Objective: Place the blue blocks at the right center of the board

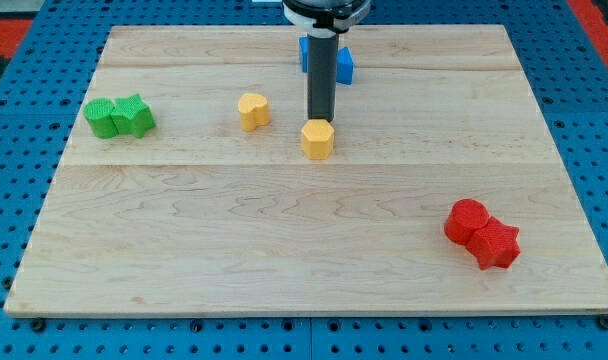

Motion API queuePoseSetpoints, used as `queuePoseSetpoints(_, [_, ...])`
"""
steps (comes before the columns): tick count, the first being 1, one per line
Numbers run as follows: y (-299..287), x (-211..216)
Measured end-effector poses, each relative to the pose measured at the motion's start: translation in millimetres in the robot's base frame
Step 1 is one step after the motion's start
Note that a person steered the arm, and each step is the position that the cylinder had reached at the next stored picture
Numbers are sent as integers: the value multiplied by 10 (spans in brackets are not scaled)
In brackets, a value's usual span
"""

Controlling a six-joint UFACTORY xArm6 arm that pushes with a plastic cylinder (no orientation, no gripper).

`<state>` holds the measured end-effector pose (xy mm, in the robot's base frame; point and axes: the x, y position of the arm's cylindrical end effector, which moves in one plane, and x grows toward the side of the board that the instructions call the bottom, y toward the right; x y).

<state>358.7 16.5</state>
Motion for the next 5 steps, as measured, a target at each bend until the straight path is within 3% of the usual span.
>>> queuePoseSetpoints(1, [-451, -384])
queuePoseSetpoints(2, [-947, -162])
queuePoseSetpoints(3, [-408, 228])
queuePoseSetpoints(5, [-346, 70])
